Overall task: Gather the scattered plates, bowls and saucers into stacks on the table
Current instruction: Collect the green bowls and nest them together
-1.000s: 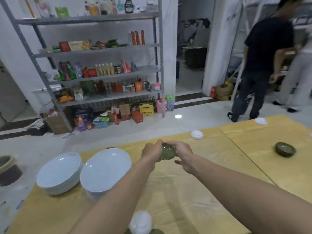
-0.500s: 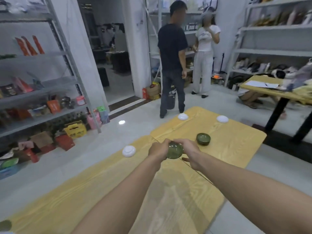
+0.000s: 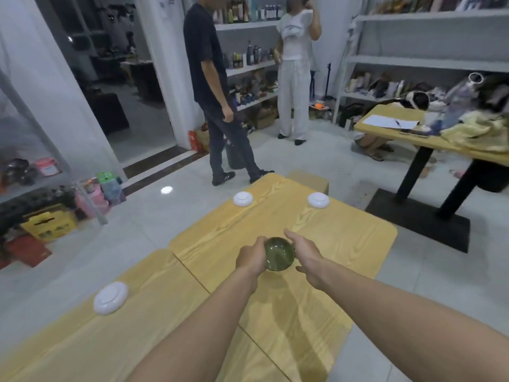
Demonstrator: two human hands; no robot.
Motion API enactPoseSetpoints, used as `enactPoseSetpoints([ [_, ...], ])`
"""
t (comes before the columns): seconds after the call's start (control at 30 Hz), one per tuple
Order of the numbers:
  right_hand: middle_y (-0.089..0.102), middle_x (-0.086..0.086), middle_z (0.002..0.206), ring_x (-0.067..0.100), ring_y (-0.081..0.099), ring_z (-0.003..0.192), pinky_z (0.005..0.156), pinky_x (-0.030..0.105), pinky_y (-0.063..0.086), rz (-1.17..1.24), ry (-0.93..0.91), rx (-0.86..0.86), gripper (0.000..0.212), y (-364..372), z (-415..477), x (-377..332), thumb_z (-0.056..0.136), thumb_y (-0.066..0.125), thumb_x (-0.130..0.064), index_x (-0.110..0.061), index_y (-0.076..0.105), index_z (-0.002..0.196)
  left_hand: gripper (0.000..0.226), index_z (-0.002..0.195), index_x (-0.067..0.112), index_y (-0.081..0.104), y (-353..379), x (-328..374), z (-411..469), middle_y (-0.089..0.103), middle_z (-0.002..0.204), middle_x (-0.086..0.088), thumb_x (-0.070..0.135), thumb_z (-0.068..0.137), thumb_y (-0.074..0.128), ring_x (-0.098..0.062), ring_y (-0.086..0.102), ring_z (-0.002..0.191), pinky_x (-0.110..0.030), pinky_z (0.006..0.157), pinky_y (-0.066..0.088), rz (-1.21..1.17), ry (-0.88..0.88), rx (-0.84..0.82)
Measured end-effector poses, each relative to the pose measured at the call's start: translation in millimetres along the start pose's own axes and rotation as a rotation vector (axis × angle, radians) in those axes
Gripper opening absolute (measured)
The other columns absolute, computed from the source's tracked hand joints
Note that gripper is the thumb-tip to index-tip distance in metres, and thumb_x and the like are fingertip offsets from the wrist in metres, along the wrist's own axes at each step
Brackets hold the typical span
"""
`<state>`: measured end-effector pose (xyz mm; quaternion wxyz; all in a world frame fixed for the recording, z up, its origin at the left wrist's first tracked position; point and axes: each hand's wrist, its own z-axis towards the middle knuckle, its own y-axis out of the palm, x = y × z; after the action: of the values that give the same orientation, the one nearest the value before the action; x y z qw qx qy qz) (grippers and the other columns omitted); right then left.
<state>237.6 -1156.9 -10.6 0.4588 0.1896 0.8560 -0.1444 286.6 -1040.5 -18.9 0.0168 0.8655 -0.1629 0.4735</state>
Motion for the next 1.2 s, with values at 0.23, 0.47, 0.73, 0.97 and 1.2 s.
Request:
enactPoseSetpoints([
  [0.23, 0.049, 0.0, 0.143, 0.019, 0.043, 0.133, 0.105, 0.033, 0.031, -0.066, 0.072, -0.031, 0.062, -25, 81, 2, 0.097, 0.041, -0.059, -0.015, 0.048, 0.14, 0.034, 0.081, 0.018, 0.063, 45, 0, 76, 0.072, 0.092, -0.008, 0.051, 0.081, 0.052, -0.03, 0.07, 0.088, -0.039, 0.092, 0.053, 0.002, -0.042, 0.056],
  [0.47, 0.051, 0.002, 0.141, 0.022, 0.045, 0.13, 0.101, 0.033, 0.033, -0.137, 0.14, -0.049, 0.062, -18, 126, 18, 0.098, 0.036, -0.06, -0.017, 0.049, 0.14, 0.037, 0.076, 0.017, 0.061, 55, -19, 120, 0.068, 0.088, -0.004, 0.05, 0.089, 0.05, -0.024, 0.063, 0.082, -0.031, 0.073, 0.047, 0.038, -0.106, 0.131],
  [0.73, 0.054, 0.005, 0.136, 0.025, 0.048, 0.126, 0.096, 0.031, 0.034, -0.205, 0.139, -0.079, 0.058, -9, 141, 29, 0.1, 0.037, -0.056, -0.014, 0.051, 0.137, 0.045, 0.075, 0.012, 0.067, 54, -29, 133, 0.068, 0.092, -0.008, 0.052, 0.083, 0.049, -0.025, 0.064, 0.081, -0.032, 0.066, 0.045, 0.144, -0.074, 0.145],
  [0.97, 0.034, 0.002, 0.156, 0.025, 0.036, 0.141, 0.112, 0.035, 0.033, -0.611, -0.103, -0.071, 0.076, -14, 124, 33, 0.092, 0.055, -0.053, -0.021, 0.026, 0.154, 0.059, 0.142, 0.015, 0.049, 36, -28, 119, 0.041, 0.149, -0.008, 0.046, 0.092, 0.05, -0.027, 0.042, 0.133, -0.037, 0.104, 0.04, 0.477, 0.086, 0.087],
  [1.2, -0.005, 0.004, 0.165, 0.023, 0.001, 0.152, 0.121, 0.049, 0.007, -1.372, -0.539, -0.105, 0.081, 20, 63, -5, 0.092, 0.035, -0.068, -0.03, 0.005, 0.157, 0.068, 0.156, 0.03, 0.009, -33, -6, 56, -0.006, 0.164, 0.001, 0.055, 0.098, 0.034, -0.027, -0.003, 0.15, -0.043, 0.118, 0.019, 1.151, 0.415, 0.188],
])
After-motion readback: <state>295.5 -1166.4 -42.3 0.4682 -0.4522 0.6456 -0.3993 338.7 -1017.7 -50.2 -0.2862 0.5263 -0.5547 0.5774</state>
